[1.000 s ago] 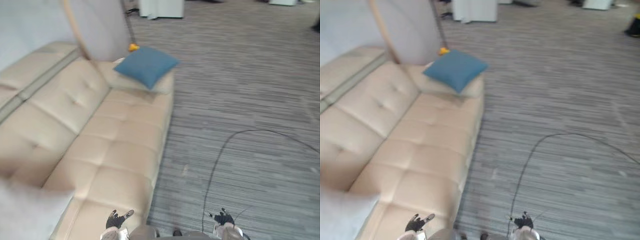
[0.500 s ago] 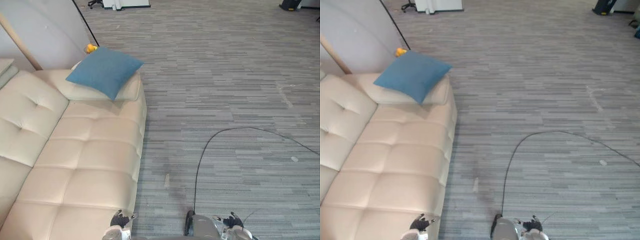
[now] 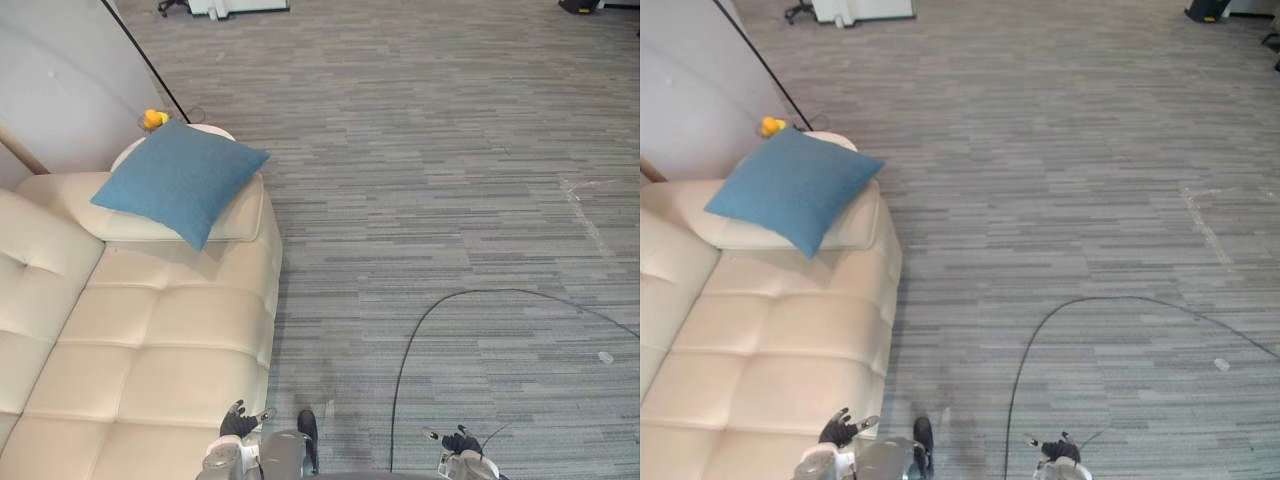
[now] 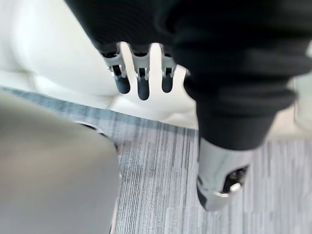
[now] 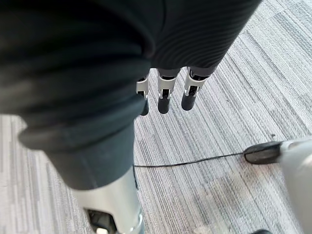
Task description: Pick up cushions and gather them together orderly.
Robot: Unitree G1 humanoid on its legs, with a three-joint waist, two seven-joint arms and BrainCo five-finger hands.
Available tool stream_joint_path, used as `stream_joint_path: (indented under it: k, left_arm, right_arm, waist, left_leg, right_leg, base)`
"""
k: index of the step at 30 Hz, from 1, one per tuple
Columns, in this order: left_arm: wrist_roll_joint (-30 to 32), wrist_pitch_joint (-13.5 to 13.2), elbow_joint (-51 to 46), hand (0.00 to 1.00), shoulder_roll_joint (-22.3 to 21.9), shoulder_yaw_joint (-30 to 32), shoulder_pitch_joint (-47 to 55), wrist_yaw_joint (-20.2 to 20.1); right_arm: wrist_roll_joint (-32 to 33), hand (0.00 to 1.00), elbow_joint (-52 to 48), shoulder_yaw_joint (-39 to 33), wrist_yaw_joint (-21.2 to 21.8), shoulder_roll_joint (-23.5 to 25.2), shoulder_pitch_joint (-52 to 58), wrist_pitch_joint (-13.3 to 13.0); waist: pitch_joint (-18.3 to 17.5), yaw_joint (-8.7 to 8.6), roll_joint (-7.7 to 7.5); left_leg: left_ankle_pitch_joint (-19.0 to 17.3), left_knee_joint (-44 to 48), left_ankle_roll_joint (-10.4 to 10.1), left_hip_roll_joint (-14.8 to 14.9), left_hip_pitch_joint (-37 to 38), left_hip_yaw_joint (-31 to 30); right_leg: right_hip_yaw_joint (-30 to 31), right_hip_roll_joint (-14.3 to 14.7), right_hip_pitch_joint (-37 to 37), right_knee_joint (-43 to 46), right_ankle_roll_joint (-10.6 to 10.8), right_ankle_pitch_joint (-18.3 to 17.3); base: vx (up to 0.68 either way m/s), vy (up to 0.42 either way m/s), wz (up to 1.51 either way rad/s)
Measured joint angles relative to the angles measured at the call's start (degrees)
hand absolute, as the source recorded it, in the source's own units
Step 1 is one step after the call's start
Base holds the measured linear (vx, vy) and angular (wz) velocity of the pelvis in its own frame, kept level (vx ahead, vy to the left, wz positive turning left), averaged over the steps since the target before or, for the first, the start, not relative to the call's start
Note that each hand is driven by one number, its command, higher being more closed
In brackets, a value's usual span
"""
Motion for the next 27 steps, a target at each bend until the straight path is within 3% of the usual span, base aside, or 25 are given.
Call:
stream_joint_path:
  k: [1,2,4,6,8,10,11,12,13,14,17,19,20,21,22,24,25,27]
  left_arm:
    - [0.0,0.1,0.1,0.00,0.1,-0.1,-0.1,0.0]
    - [0.1,0.8,0.2,0.00,0.6,-0.5,-0.4,0.1]
    - [0.2,1.3,0.2,0.00,0.9,-2.3,-0.1,0.0]
    - [0.2,1.3,0.2,0.00,0.6,-3.9,-1.1,0.0]
    - [0.2,1.3,0.1,0.00,-0.1,-4.0,-1.5,0.0]
    - [0.2,1.2,0.1,0.00,-0.7,-4.0,-2.2,0.0]
    - [0.3,1.2,0.1,0.00,-0.9,-3.9,-1.9,0.0]
    - [0.3,1.1,0.2,0.00,-0.6,-3.7,-1.8,0.0]
    - [0.5,1.2,0.7,0.00,-1.0,-3.3,-1.8,0.1]
    - [1.4,0.9,0.9,0.00,-1.8,-2.8,-1.1,-0.2]
    - [1.3,1.0,1.3,0.00,-2.8,-0.7,-0.7,-0.5]
    - [1.3,1.0,1.0,0.00,-3.3,1.3,-0.8,-0.6]
    - [1.3,1.0,-0.2,0.00,-4.0,2.9,-0.5,-0.6]
    - [1.3,1.0,-0.7,0.00,-3.7,3.0,-0.4,-0.7]
    - [1.3,1.1,-1.0,0.00,-3.5,3.0,-0.4,-0.6]
    - [1.3,0.9,-1.7,0.00,-2.9,2.5,-0.6,-0.6]
    - [1.3,0.9,-1.9,0.00,-2.8,2.1,-0.6,-0.5]
    - [1.3,0.9,-2.2,0.00,-2.4,0.5,-0.6,-0.4]
  right_arm:
    - [0.0,0.00,0.3,0.0,0.1,0.1,0.0,0.1]
    - [0.3,0.00,0.0,-0.6,0.5,1.0,0.4,0.2]
    - [0.0,0.00,-0.2,-0.4,0.6,0.8,0.8,0.2]
    - [0.0,0.00,-2.0,-0.2,0.9,1.3,0.9,0.0]
    - [0.1,0.00,-2.9,-0.3,0.9,1.4,0.9,-0.3]
    - [0.1,0.00,-3.5,-0.7,0.9,1.4,0.8,-0.2]
    - [0.1,0.00,-3.5,-0.8,0.8,1.5,1.0,-0.1]
    - [0.2,0.00,-3.4,-0.9,0.9,1.7,1.3,-0.1]
    - [0.2,0.00,-3.3,-1.1,0.9,1.3,1.2,-0.1]
    - [0.2,0.00,-3.4,-1.5,0.8,0.6,0.9,-0.1]
    - [0.6,0.00,-2.8,-2.9,0.8,0.5,0.5,0.0]
    - [1.0,0.00,-2.8,-2.5,0.8,0.6,0.8,0.0]
    - [1.4,0.00,-3.5,-0.9,0.8,0.2,1.3,0.0]
    - [1.7,0.00,-3.8,0.5,0.8,0.3,1.2,0.0]
    - [2.4,0.00,-3.8,1.1,0.8,0.5,1.2,0.0]
    - [2.5,0.00,-3.2,0.9,0.7,1.6,0.9,0.0]
    - [2.5,0.00,-2.9,0.9,0.7,1.6,0.8,0.0]
    - [2.6,0.00,-2.0,0.4,0.5,1.4,0.3,0.1]
  waist:
    - [0.1,-0.15,-0.25]
    - [0.7,-0.84,-0.99]
    - [1.0,-0.78,-0.58]
    - [1.1,-0.98,-0.27]
    - [1.2,-1.36,-0.03]
    - [1.5,-1.90,0.43]
    - [1.5,-2.10,-0.04]
    - [1.6,-2.14,-0.61]
    - [1.5,-2.37,0.18]
    - [0.8,-2.01,1.88]
    - [0.5,-2.68,3.17]
    - [0.4,-2.87,3.16]
    - [0.4,-2.59,3.81]
    - [0.6,-2.49,4.22]
    - [0.7,-2.29,4.05]
    - [1.3,-1.68,3.07]
    - [1.4,-1.68,2.93]
    - [1.4,-1.56,2.90]
  left_leg:
    - [-0.4,0.0,-0.1,-0.3,1.0,0.0]
    - [-2.0,-0.1,0.2,-1.3,5.1,-1.1]
    - [-2.7,-3.1,0.4,-1.5,12.0,-2.3]
    - [-2.7,-7.4,0.4,-0.4,18.3,-4.8]
    - [-2.8,-8.3,0.4,0.9,19.4,-6.9]
    - [-3.6,-9.0,-0.8,2.3,20.6,-8.8]
    - [-5.2,-9.1,-2.1,2.7,21.9,-10.3]
    - [-7.3,-9.0,-3.7,2.7,23.0,-11.4]
    - [-8.4,-8.9,-4.3,3.5,24.1,-12.1]
    - [-8.4,-8.2,-4.4,4.8,24.3,-12.3]
    - [-8.0,4.5,-5.1,6.4,20.5,-13.0]
    - [-5.7,16.5,-8.9,7.0,15.6,-13.4]
    - [-0.2,30.2,-12.8,8.8,9.0,-13.2]
    - [-0.5,38.8,-10.9,11.2,4.4,-11.3]
    - [-1.4,40.9,-9.7,11.9,2.6,-10.1]
    - [-5.5,36.0,-7.6,12.3,-1.8,-4.1]
    - [-5.9,32.3,-7.0,12.0,-2.6,-2.7]
    - [-3.5,10.0,-6.7,8.6,-2.6,0.1]
  right_leg:
    - [0.7,-0.6,-2.3,5.4,2.6,1.3]
    - [1.9,-2.1,-7.1,19.3,6.6,3.9]
    - [-1.5,-3.5,-9.8,24.2,2.8,2.1]
    - [-7.5,-3.7,-13.0,17.6,-2.0,-0.5]
    - [-8.6,-2.4,-15.8,6.3,-2.7,-0.1]
    - [-6.6,-0.4,-16.6,-6.2,-3.1,4.1]
    - [-3.9,0.4,-16.7,-14.5,-3.0,9.2]
    - [-2.5,0.5,-16.3,-17.2,-3.0,15.9]
    - [-2.9,1.2,-16.0,-15.2,-4.7,15.3]
    - [-3.7,1.9,-16.8,-12.2,-5.6,11.5]
    - [-6.3,2.2,-14.5,-9.0,-6.9,6.2]
    - [-7.2,2.3,-12.1,-9.4,-7.3,4.6]
    - [-7.8,3.3,-9.0,-10.9,-8.1,3.6]
    - [-8.4,4.4,-5.8,-13.0,-9.0,3.0]
    - [-8.4,4.8,-4.2,-14.3,-9.5,2.7]
    - [-9.2,4.6,1.6,-19.8,-8.9,3.5]
    - [-9.4,4.5,2.8,-21.0,-8.8,3.6]
    - [-9.6,3.7,5.9,-24.2,-7.4,3.1]
  base:
    - [0.49,0.132,0.29]
    - [0.52,0.089,0.37]
    - [0.62,0.047,0.35]
    - [0.51,-0.047,0.47]
    - [0.41,-0.136,0.75]
    - [0.40,-0.208,0.86]
    - [0.41,-0.293,0.77]
    - [0.42,-0.327,0.74]
    - [0.49,-0.373,0.36]
    - [0.39,-0.293,0.22]
    - [0.36,-0.284,0.29]
    - [0.28,-0.239,0.31]
    - [0.33,-0.207,0.17]
    - [0.33,-0.178,0.10]
    - [0.42,-0.165,-0.03]
    - [0.35,-0.108,-0.03]
    - [0.30,-0.011,0.03]
    - [0.33,0.047,0.02]
